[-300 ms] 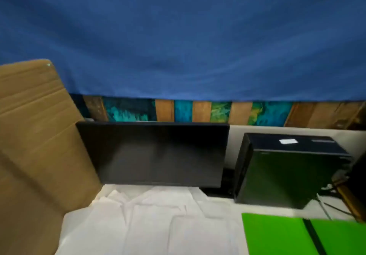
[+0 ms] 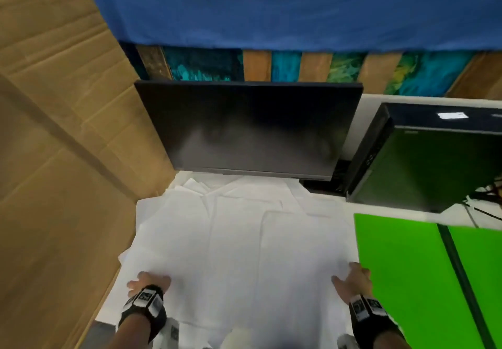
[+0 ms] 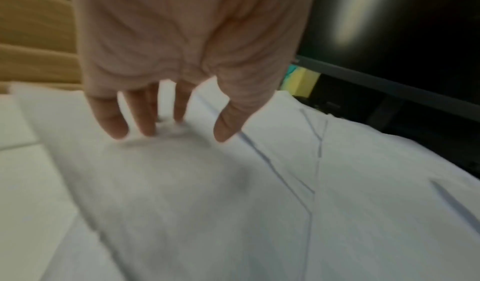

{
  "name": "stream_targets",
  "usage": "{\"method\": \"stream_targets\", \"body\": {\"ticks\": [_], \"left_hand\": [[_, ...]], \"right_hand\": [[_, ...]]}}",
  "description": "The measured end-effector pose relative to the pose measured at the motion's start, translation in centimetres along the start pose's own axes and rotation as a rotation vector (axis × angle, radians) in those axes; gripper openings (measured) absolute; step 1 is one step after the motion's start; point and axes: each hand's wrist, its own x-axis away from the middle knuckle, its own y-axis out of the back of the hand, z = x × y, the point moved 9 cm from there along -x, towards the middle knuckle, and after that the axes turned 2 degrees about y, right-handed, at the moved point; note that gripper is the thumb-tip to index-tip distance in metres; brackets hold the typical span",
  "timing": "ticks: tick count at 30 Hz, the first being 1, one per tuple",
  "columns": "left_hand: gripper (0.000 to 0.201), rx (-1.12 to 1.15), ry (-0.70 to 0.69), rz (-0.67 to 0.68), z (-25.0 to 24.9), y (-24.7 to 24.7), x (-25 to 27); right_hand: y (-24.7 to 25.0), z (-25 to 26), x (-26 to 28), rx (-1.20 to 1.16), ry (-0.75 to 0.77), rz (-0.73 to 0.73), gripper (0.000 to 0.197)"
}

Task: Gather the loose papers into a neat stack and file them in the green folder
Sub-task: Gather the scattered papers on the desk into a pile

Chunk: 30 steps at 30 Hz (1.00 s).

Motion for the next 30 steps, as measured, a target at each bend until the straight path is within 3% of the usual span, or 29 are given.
{"method": "stream_targets", "body": {"ticks": [4, 6, 8, 10, 12, 13, 15, 17, 20, 24, 27, 28, 30], "left_hand": [[0.101, 0.089, 0.154, -0.029, 3.2, 0.0, -0.3], [0.116, 0.127, 0.225, -0.029, 3.6, -0.3, -0.2], [0.119, 0.203, 0.26, -0.035, 3.7, -0.2, 0.0], [0.12, 0.247, 0.209, -0.079, 3.5, -0.3, -1.6], [0.152, 0.19, 0.166, 0.019, 4.6, -2.9, -6.5], [0.158, 0.205, 0.154, 0.064, 4.9, -4.6, -8.3], [0.132, 0.238, 0.12, 0.058, 4.3, -4.9, -9.5], [0.112, 0.171, 0.098, 0.077, 1.3, -1.5, -2.9], [0.11, 0.155, 0.014, 0.101, -1.8, -0.6, -0.4], [0.113, 0.321, -0.236, 0.065, -4.1, 0.7, -2.2], [0.1, 0.517, -0.118, -0.123, -3.0, 3.6, -3.0], [0.095, 0.519, -0.023, -0.138, -2.2, 3.9, -2.8], [0.107, 0.572, 0.072, -0.067, -1.2, 2.9, -3.9]], "right_hand": [[-1.2, 0.8, 0.9, -0.128, -0.017, -0.063, 0.071], [-1.9, 1.1, 1.4, -0.157, -0.023, -0.069, 0.057], [-2.2, 1.1, 1.4, -0.171, -0.01, -0.054, 0.042], [-1.5, 1.1, 1.5, -0.21, 0.0, -0.094, 0.033], [-0.5, 0.5, 1.3, -0.285, -0.006, -0.153, 0.029], [-0.3, 0.2, 1.2, -0.329, -0.012, -0.163, 0.029], [-1.1, 0.2, 0.9, -0.418, 0.014, -0.105, 0.024], [-3.0, 0.3, 0.6, -0.418, 0.041, 0.006, 0.029], [-4.8, 0.6, 0.9, -0.329, 0.051, 0.065, 0.042], [-4.2, 0.2, 1.0, -0.302, 0.014, -0.012, 0.028], [-2.8, -1.3, 0.9, -0.503, -0.057, -0.092, 0.026], [-3.1, -1.8, 1.1, -0.618, -0.097, -0.057, 0.027], [-4.3, -1.8, 2.0, -0.801, -0.178, 0.107, 0.028]]}}
